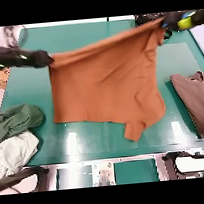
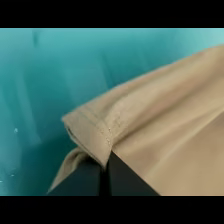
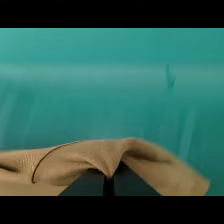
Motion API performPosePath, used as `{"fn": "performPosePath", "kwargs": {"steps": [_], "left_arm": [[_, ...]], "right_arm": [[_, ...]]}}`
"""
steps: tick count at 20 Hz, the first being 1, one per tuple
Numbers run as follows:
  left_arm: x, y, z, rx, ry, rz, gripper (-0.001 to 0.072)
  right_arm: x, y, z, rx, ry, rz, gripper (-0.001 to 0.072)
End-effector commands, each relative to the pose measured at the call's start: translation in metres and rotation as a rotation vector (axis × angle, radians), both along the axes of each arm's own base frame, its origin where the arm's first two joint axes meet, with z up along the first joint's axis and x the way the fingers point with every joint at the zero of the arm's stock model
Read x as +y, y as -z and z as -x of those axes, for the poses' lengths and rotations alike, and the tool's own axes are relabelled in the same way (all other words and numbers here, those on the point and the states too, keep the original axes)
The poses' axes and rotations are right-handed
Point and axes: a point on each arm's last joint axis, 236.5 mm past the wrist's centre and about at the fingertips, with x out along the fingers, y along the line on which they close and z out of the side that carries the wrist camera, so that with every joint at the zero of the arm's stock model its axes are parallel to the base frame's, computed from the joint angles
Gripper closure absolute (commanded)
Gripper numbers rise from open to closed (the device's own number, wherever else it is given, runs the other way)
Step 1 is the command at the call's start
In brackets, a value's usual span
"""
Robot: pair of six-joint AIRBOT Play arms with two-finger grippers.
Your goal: Fold the shirts.
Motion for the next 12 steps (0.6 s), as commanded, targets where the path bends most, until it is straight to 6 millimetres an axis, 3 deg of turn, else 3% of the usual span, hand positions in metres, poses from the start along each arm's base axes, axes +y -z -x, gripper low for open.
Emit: {"fn": "performPosePath", "kwargs": {"steps": [1,3,4,5,6,9,11,12], "left_arm": [[-0.005,0.105,-0.039,0.128,-0.044,0.057,0.0688],[-0.003,0.137,-0.052,0.17,-0.092,0.087,0.0682],[-0.001,0.143,-0.053,0.175,-0.099,0.083,0.0425],[0.004,0.142,-0.055,0.173,-0.109,0.083,0.0082],[0.009,0.136,-0.056,0.176,-0.104,0.088,0.0023],[0.029,0.112,-0.042,0.24,-0.038,0.12,0.0037],[0.04,0.101,-0.025,0.299,0.013,0.139,0.0235],[0.045,0.1,-0.016,0.331,0.028,0.148,0.0247]], "right_arm": [[0.021,0.118,-0.022,0.231,-0.042,-0.019,0.0694],[0.023,0.161,-0.019,0.334,-0.025,-0.037,0.0668],[0.013,0.172,-0.015,0.369,-0.008,-0.018,0.0537],[-0.005,0.177,-0.009,0.405,0.024,0.009,0.0469],[-0.025,0.176,0.002,0.445,0.052,0.032,0.046],[-0.071,0.168,0.051,0.579,0.106,0.027,0.046],[-0.092,0.171,0.09,0.639,0.17,0.0,0.0465],[-0.1,0.178,0.117,0.68,0.202,-0.004,0.0518]]}}
